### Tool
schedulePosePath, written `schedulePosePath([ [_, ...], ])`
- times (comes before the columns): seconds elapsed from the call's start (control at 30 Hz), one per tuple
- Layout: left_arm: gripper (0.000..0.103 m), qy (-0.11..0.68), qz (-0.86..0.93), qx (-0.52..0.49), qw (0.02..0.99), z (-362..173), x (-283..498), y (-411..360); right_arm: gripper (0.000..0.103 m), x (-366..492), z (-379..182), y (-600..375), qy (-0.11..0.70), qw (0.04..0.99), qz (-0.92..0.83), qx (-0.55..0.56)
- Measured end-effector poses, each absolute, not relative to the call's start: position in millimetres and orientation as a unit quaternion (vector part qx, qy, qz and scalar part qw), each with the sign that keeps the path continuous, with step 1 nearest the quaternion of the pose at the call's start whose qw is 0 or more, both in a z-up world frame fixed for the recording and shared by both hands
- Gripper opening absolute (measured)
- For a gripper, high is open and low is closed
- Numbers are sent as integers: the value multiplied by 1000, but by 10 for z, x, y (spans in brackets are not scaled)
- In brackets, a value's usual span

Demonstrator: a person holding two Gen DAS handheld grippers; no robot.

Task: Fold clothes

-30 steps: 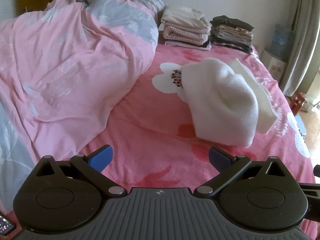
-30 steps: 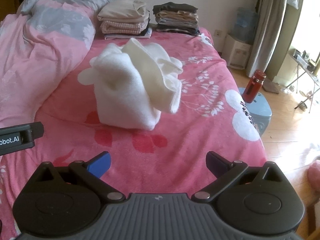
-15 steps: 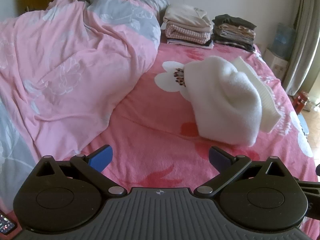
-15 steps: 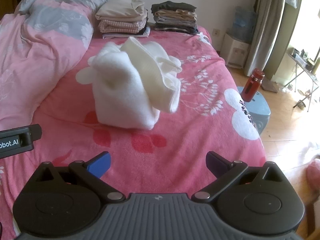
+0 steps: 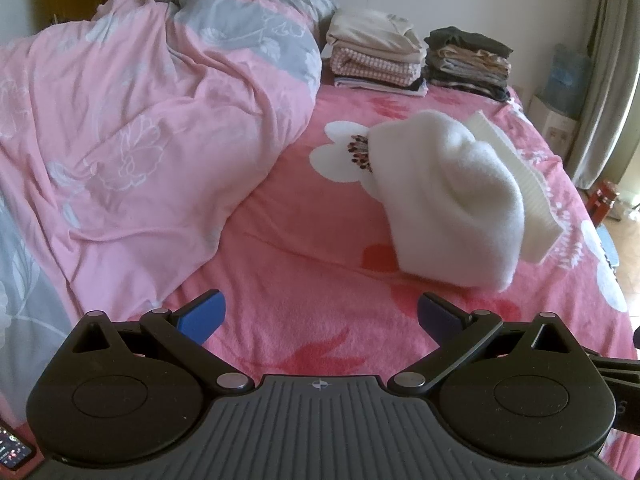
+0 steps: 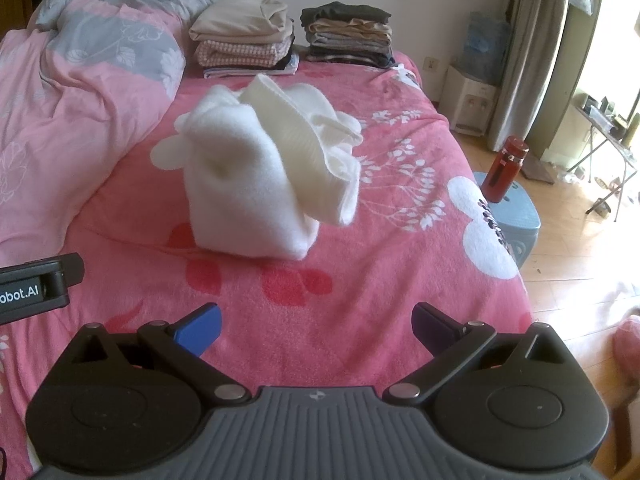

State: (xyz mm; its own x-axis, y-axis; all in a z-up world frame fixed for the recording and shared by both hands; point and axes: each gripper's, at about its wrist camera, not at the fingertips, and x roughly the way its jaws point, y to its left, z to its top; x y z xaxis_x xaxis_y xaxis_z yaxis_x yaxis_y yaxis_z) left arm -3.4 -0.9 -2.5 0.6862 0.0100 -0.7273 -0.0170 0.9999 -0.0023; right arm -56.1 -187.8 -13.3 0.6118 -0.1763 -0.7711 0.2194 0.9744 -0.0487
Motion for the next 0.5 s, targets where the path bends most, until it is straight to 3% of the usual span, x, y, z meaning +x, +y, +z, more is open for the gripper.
schedulePosePath([
  [0.5, 103, 399, 5, -4, 917, -55, -39, -12, 103, -550, -142, -1859, 426, 898, -109, 23],
])
